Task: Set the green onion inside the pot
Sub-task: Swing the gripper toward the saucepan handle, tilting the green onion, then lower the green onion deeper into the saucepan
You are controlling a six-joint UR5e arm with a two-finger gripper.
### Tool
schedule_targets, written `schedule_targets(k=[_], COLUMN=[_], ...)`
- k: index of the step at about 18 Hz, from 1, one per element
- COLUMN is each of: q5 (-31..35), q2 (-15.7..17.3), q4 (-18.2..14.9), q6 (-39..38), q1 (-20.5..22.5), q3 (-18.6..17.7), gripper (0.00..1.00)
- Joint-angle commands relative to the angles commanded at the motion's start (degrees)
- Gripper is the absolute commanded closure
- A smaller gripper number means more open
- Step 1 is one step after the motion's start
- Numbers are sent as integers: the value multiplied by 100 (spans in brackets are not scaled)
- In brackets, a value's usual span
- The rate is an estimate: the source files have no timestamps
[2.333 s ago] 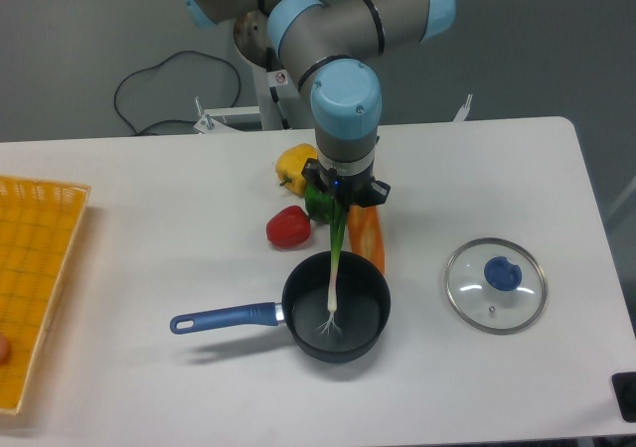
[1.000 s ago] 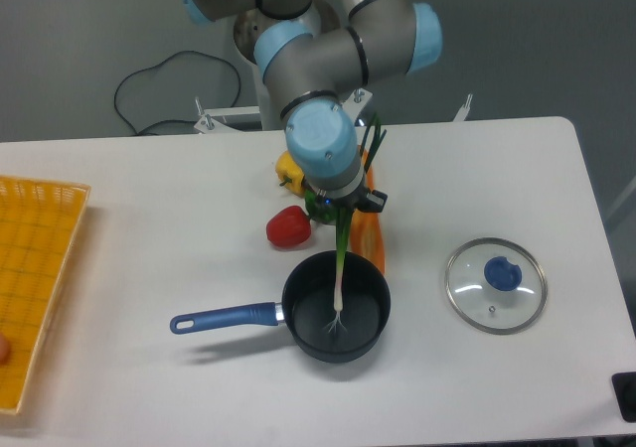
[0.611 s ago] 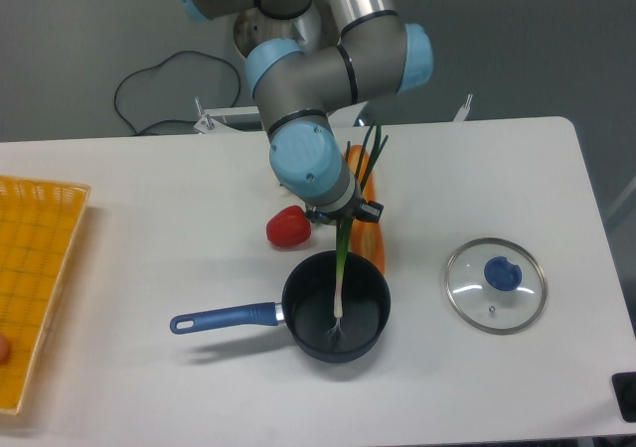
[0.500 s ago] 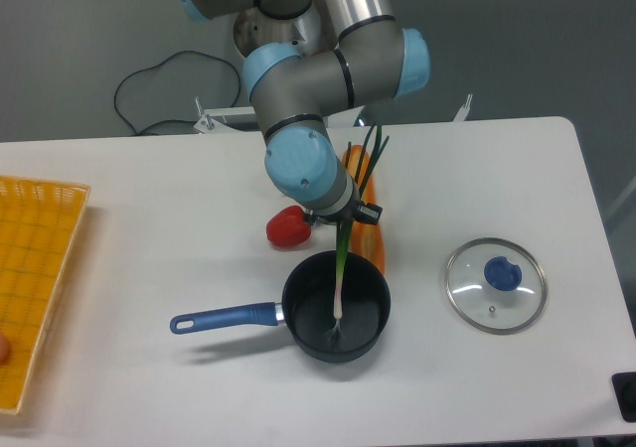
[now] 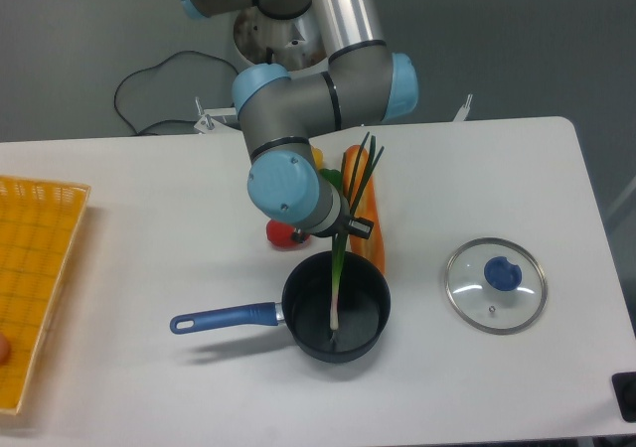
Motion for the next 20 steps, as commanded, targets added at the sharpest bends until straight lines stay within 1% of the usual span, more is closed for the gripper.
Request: schedule_targets(k=[5,9,11,14,15,17,19,20], q5=[131,194,194,194,202,211,211,211], q2=[-9,-53,-62,-70,-62,-62,-62,-53], q4=[-79,-79,-79,-79,-79,-70,-62,-62], q6=[0,0,0,9,26,44,61,62], q1=[-9,-70,-70,-79,-79,-88,-88,-88], q3=[0,26,35,35,26,26,26,26], gripper=[90,90,87,64,52,41,28,24])
